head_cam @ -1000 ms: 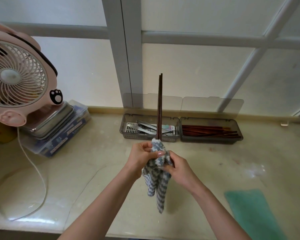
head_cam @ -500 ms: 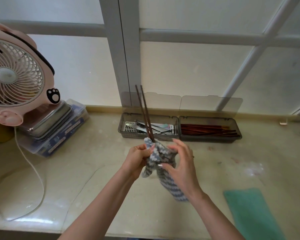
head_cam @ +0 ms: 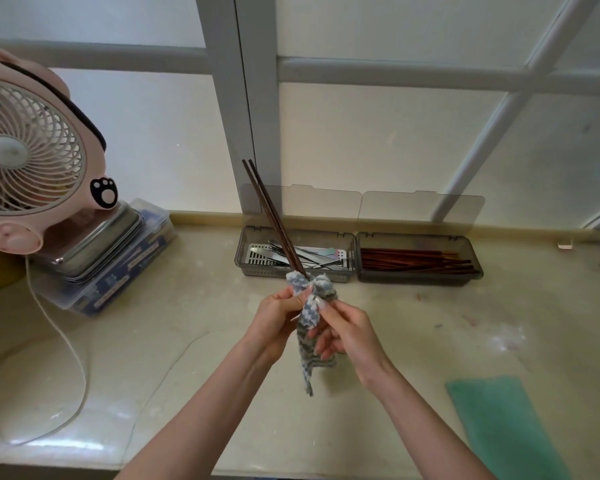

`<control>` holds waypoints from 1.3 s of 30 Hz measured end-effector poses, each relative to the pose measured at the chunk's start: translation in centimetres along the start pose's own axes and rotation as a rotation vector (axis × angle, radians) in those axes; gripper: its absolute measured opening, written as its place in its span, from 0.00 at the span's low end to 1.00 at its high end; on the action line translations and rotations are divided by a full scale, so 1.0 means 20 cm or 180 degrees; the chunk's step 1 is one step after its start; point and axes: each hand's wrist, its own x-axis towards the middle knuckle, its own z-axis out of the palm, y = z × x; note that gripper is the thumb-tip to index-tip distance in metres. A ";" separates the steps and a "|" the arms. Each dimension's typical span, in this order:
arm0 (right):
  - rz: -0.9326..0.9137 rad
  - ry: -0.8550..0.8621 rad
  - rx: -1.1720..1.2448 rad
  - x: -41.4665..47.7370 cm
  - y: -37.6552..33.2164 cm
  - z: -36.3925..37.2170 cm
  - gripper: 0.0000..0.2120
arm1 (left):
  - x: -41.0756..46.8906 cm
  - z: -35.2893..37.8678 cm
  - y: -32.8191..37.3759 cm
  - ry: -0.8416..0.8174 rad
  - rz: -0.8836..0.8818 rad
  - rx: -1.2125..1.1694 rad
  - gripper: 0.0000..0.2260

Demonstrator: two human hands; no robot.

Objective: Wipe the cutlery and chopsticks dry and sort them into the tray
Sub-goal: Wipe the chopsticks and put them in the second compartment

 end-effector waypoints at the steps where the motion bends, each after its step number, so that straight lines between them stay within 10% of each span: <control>1: 0.0022 -0.0027 -0.0110 0.00 0.01 0.00 0.10 | 0.01 0.00 -0.01 0.0046 -0.0011 -0.0009 0.12; 16: 0.0419 -0.0295 0.0802 -0.01 0.11 0.01 0.13 | 0.01 -0.02 -0.08 0.0012 -0.0251 0.0018 0.26; 24: 0.0447 -0.0435 0.1025 -0.01 0.12 0.03 0.14 | -0.01 -0.04 -0.09 -0.0186 -0.0382 -0.0281 0.14; 39: -0.0422 -0.0031 -0.1739 -0.04 0.12 0.05 0.12 | -0.03 -0.05 -0.08 0.0139 -0.0460 0.0175 0.06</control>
